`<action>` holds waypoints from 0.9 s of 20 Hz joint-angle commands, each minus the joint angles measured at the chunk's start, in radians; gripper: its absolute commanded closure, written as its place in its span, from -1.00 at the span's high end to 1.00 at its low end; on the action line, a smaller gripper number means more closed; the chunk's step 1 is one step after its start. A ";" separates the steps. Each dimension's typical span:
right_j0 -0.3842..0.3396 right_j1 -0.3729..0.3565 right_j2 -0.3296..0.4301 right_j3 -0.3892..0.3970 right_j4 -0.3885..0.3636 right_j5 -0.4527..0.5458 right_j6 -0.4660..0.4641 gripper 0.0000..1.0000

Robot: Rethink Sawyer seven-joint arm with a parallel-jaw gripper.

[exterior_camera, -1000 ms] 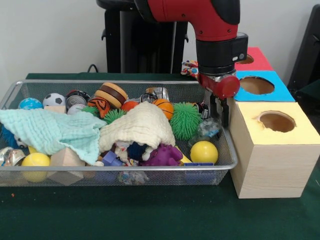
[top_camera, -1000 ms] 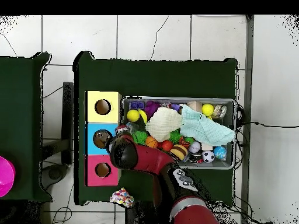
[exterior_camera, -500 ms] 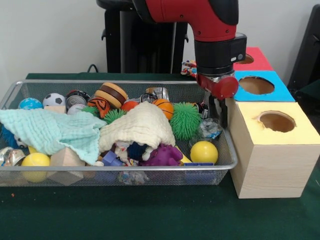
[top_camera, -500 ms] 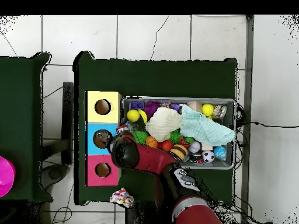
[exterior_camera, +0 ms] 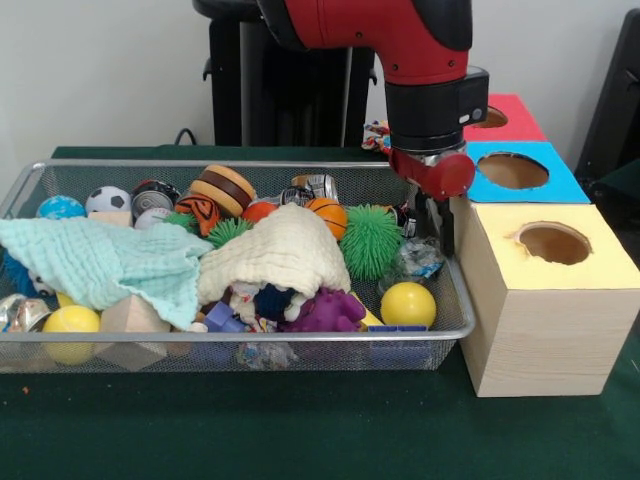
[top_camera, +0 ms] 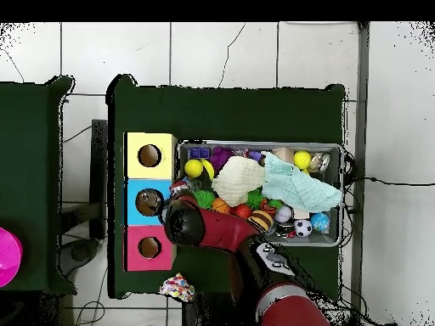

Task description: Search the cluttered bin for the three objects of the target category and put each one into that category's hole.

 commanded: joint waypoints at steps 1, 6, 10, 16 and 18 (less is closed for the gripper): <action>-0.037 0.171 -0.050 -0.125 -0.056 -0.095 0.007 1.00; -0.046 0.236 -0.060 -0.176 -0.091 -0.139 0.012 1.00; -0.060 0.282 -0.054 -0.212 -0.122 -0.173 0.016 1.00; -0.095 0.328 -0.036 -0.256 -0.165 -0.202 0.006 1.00; -0.098 0.349 -0.036 -0.273 -0.172 -0.224 0.009 1.00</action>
